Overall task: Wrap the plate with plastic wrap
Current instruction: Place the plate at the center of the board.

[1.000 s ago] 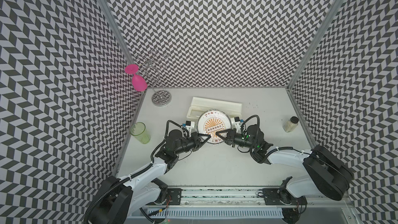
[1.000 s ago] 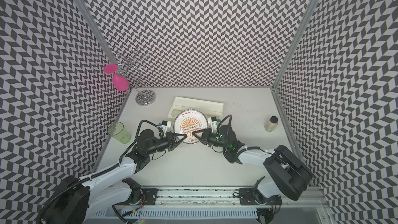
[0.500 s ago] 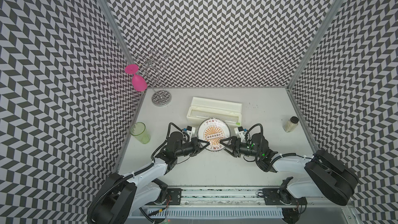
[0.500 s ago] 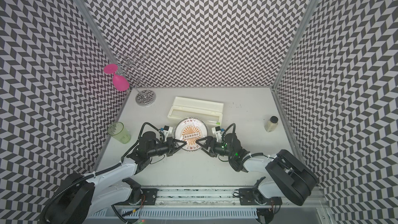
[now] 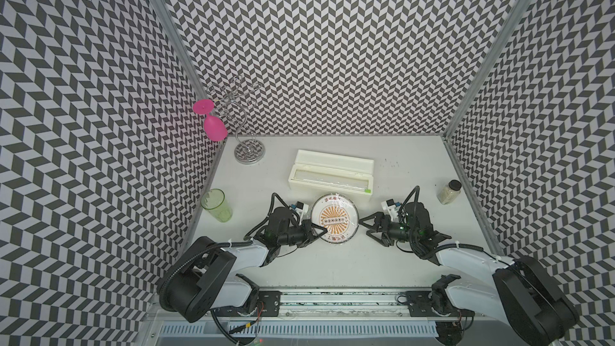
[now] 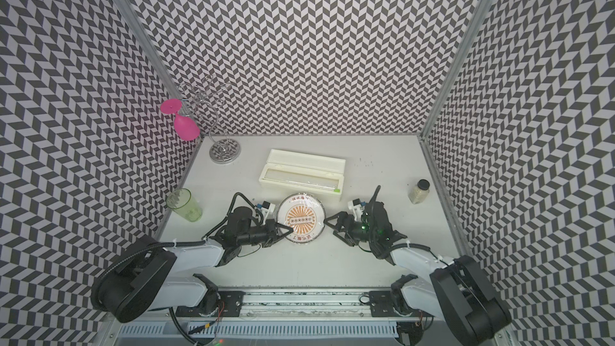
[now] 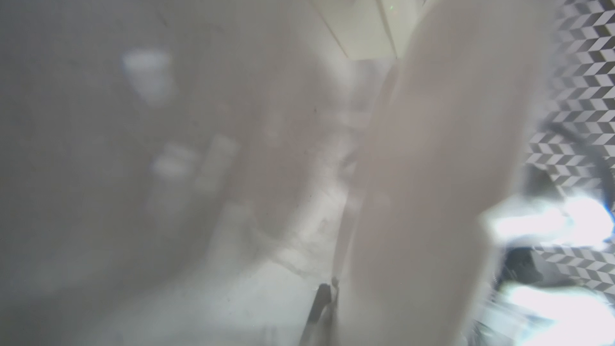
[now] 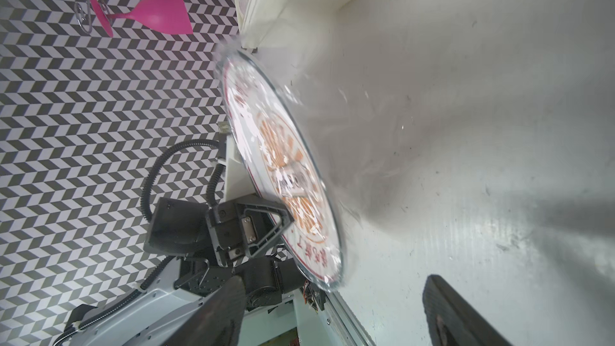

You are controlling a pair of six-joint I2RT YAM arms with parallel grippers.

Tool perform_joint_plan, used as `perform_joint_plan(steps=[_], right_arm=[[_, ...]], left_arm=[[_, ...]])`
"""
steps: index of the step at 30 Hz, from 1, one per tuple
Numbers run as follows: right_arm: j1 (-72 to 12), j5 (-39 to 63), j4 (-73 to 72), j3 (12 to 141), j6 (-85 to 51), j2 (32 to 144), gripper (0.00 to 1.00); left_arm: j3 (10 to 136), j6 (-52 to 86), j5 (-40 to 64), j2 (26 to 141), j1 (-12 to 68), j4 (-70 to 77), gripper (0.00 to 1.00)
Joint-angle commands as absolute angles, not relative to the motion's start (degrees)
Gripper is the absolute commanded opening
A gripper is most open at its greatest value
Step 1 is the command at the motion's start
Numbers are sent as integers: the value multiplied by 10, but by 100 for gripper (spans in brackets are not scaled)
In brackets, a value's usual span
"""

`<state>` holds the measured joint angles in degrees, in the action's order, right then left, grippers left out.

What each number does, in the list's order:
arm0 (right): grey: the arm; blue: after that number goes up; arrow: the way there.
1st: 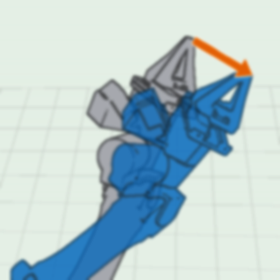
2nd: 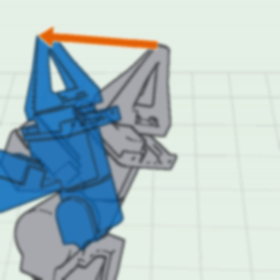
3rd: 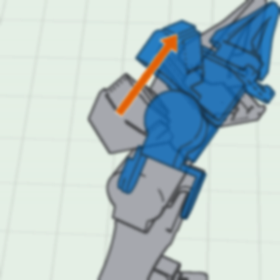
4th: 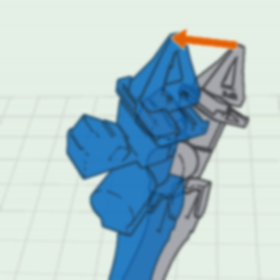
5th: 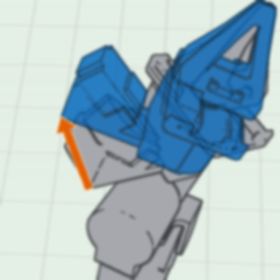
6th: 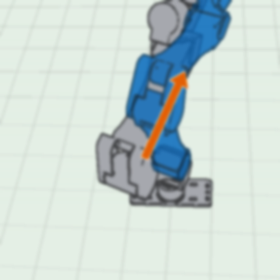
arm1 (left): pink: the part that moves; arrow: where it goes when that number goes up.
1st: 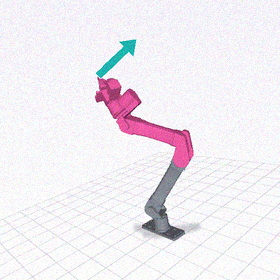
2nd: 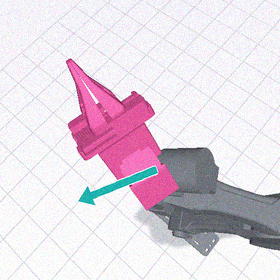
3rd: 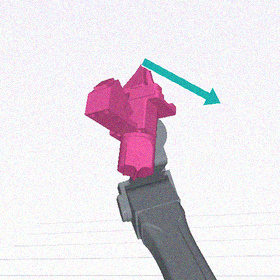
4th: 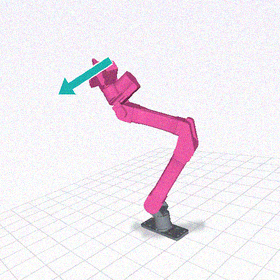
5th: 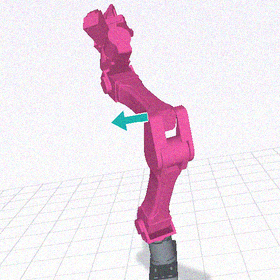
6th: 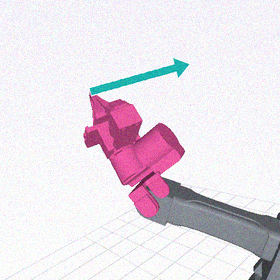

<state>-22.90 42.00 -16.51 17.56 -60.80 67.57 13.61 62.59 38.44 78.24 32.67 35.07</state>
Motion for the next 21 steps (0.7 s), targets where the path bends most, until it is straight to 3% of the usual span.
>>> perform_joint_plan(steps=[1,8,13,21], right_arm=[[-221,418,-115,210,-555,667,84],[-221,408,-111,231,-530,691,80],[-231,327,8,291,-429,698,78],[-315,118,168,399,-289,715,69]], left_arm=[[114,625,391,804,347,410,0],[127,593,413,871,344,375,0],[152,565,420,897,335,315,0],[167,521,402,847,304,213,35]])
